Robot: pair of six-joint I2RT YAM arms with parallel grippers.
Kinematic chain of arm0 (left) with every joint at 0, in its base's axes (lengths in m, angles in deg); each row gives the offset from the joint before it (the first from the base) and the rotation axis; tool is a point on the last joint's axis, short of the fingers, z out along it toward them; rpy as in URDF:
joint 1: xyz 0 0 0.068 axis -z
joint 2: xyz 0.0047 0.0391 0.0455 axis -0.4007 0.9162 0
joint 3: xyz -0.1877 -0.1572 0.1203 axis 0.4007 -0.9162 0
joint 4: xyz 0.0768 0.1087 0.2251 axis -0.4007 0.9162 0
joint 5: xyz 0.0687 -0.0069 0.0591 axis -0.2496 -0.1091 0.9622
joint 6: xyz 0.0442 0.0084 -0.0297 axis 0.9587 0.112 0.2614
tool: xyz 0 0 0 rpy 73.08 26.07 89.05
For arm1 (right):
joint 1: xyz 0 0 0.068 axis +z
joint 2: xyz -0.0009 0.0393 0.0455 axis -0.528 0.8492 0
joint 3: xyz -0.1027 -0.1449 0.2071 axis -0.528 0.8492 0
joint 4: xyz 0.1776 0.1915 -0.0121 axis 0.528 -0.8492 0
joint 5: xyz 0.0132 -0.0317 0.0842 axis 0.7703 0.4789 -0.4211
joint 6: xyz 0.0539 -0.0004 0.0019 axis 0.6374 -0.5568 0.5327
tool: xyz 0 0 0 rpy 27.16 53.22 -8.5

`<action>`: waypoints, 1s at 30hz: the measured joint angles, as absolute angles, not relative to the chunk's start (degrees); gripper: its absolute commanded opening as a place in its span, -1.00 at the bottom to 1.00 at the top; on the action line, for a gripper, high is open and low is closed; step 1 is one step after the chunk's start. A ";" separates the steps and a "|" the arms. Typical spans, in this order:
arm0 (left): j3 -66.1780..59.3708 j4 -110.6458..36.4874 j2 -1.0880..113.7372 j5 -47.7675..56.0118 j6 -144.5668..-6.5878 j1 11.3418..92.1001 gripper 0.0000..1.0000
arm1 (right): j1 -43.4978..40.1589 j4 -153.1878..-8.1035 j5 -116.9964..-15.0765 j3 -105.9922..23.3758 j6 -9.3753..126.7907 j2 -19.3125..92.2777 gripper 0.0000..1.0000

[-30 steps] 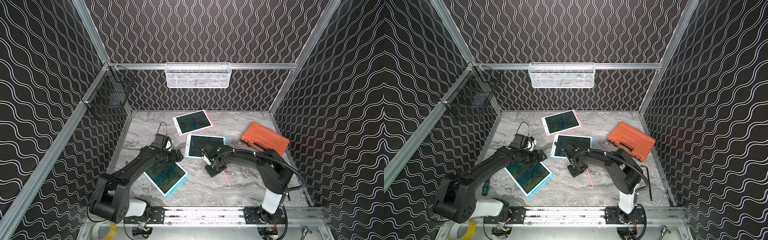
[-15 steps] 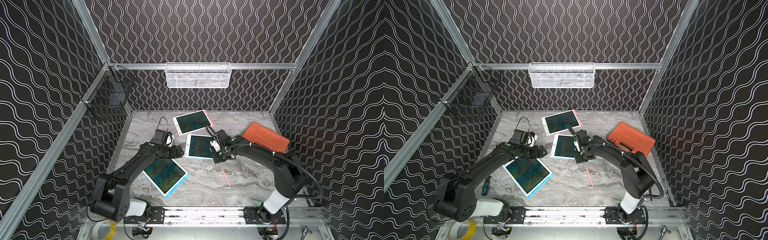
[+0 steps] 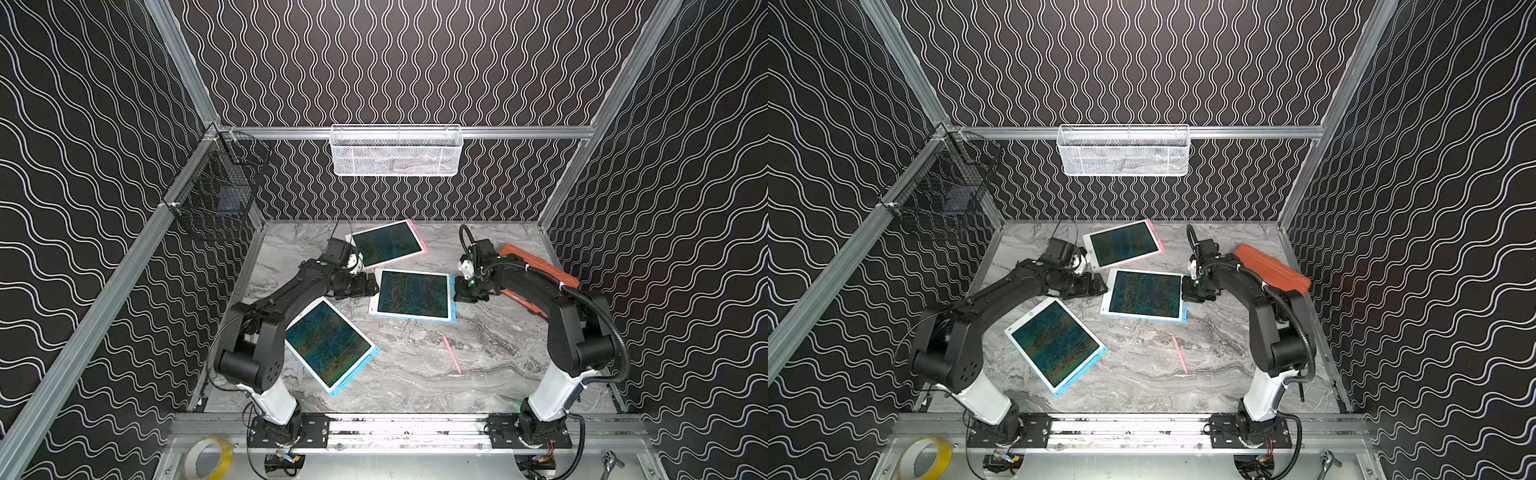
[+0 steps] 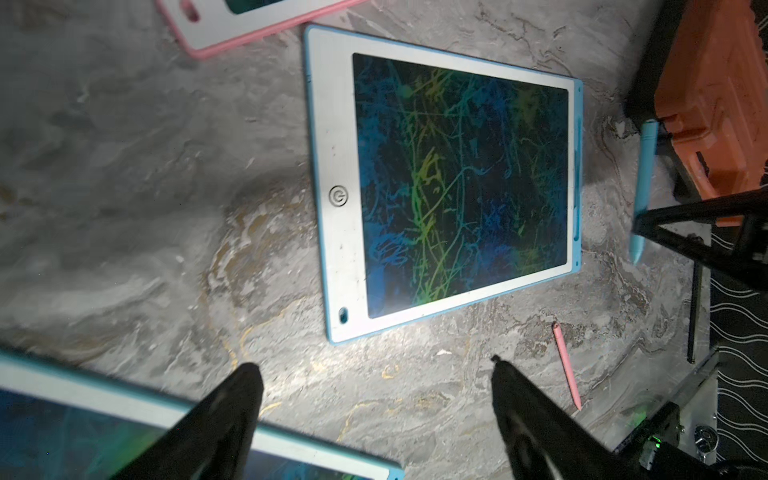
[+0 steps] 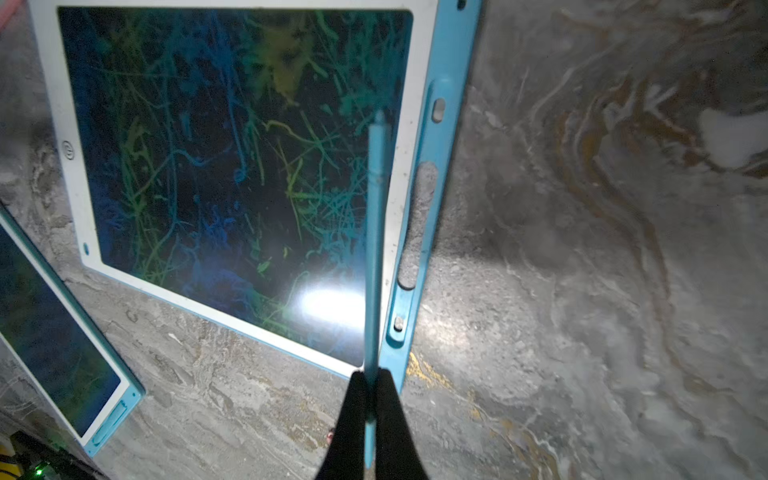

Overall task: Place the stylus back onto the writing tablet
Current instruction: Place the stylus on the writing tablet.

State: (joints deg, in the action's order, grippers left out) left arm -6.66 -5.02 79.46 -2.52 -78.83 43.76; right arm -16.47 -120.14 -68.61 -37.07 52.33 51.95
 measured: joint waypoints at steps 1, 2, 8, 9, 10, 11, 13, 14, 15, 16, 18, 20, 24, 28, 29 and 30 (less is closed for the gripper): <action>-5.42 -5.00 80.55 -2.57 -78.76 44.29 0.78 | -16.63 -120.05 -68.91 -37.18 52.22 52.54 -1.00; -4.28 -5.06 81.67 -2.74 -78.70 44.79 0.77 | -16.89 -119.77 -69.20 -37.22 52.18 53.22 -1.00; 2.06 -4.82 86.98 -3.83 -78.59 48.16 0.76 | -18.51 -118.17 -69.96 -37.22 51.26 56.08 -1.00; 3.13 -5.00 87.85 -3.94 -78.59 49.03 0.75 | -18.62 -117.98 -70.20 -37.22 51.13 56.39 -1.00; 3.89 -5.08 88.60 -4.27 -78.59 49.75 0.74 | -18.81 -117.93 -70.31 -37.28 51.10 56.63 -1.00; 4.57 -5.30 89.36 -4.53 -78.65 50.52 0.73 | -18.86 -117.89 -70.66 -37.63 51.04 57.22 -1.00; 5.58 -5.81 90.72 -5.01 -79.44 51.96 0.71 | -18.83 -116.82 -71.25 -37.83 50.93 58.47 -1.00; 6.19 -5.89 91.48 -5.17 -80.20 52.62 0.70 | -18.86 -116.86 -71.58 -37.83 50.95 58.93 -1.00; 6.93 -6.16 92.22 -5.21 -80.95 53.14 0.69 | -18.86 -116.84 -71.93 -37.83 50.95 59.19 -1.00; 7.83 -6.44 93.03 -5.28 -81.16 53.66 0.68 | -18.86 -116.75 -72.23 -37.83 50.95 59.25 -1.00; 9.93 -7.45 94.91 -5.28 -82.50 54.69 0.66 | -18.86 -116.49 -72.80 -37.81 51.06 59.27 -1.00; 11.72 -8.36 96.59 -5.30 -83.96 55.46 0.65 | -18.90 -116.21 -73.15 -37.81 51.19 59.54 -1.00; 13.07 -9.96 98.26 -5.56 -85.86 56.35 0.62 | -18.97 -116.05 -73.57 -37.81 51.41 60.00 -1.00; 13.09 -10.92 98.43 -6.02 -86.98 56.68 0.61 | -18.97 -115.66 -73.79 -37.48 52.44 60.06 -1.00; 13.09 -11.07 98.43 -6.19 -87.13 56.77 0.61 | -19.01 -115.49 -73.85 -37.35 52.72 60.06 -1.00; 13.09 -11.18 98.43 -6.30 -87.15 56.88 0.61 | -19.03 -115.38 -73.92 -37.24 52.72 59.95 -1.00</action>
